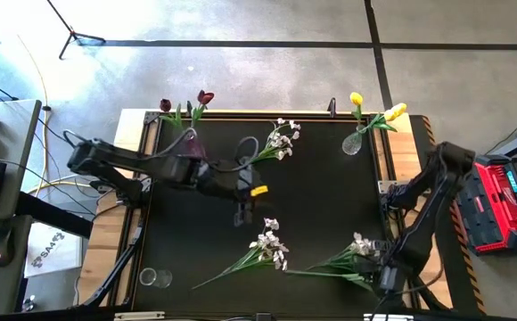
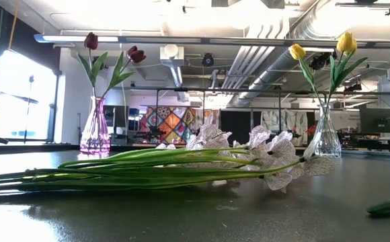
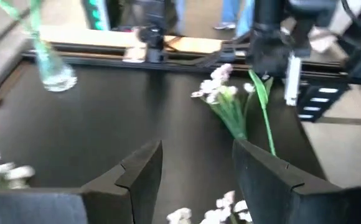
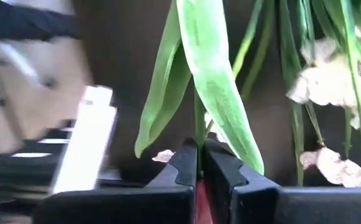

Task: Sort flowers into vase by color
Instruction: Put the red tulip into the purple flower vase

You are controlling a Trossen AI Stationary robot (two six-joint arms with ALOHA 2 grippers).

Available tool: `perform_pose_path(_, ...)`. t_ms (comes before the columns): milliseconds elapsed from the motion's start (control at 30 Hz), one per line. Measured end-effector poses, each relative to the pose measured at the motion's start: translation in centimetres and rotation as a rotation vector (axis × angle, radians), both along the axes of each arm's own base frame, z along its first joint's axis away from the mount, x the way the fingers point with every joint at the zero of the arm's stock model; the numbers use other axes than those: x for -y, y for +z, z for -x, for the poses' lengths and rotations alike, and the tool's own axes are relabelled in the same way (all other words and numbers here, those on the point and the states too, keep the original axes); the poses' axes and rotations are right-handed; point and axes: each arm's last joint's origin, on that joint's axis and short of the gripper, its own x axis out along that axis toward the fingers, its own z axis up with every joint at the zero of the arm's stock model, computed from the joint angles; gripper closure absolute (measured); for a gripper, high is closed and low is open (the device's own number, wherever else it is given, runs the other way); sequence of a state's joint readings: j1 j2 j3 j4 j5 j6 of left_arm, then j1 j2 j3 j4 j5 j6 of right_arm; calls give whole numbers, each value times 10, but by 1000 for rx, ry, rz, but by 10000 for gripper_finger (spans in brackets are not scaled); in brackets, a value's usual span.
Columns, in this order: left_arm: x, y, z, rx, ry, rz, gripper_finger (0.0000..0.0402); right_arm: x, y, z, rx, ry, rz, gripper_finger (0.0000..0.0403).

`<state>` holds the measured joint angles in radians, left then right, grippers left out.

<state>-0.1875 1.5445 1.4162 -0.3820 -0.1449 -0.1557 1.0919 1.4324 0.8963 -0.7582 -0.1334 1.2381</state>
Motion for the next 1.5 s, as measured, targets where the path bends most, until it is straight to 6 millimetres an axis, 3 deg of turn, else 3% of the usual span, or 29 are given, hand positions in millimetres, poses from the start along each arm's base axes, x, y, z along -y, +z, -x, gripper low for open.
perform_pose_path(233,9,-19,-27,41,-157,59,218,19,38,-12,134,-159,-182,402)
perform_pose_path(467,13,-21,-35,99,-215,66,218,50,56,-35,208,-365,-228,402)
perform_pose_path(733,14,-42,-48,53,-207,-2,218,79,57,-61,312,-450,-154,403)
perform_pose_path(967,21,-72,-67,34,-258,-110,218,85,57,-66,285,-404,-182,403)
perform_pose_path(1200,18,-71,-69,68,-245,-216,218,87,58,-69,233,-415,-245,403)
perform_pose_path(1500,20,-78,-71,51,-278,-218,218,91,64,-82,282,-504,-332,403)
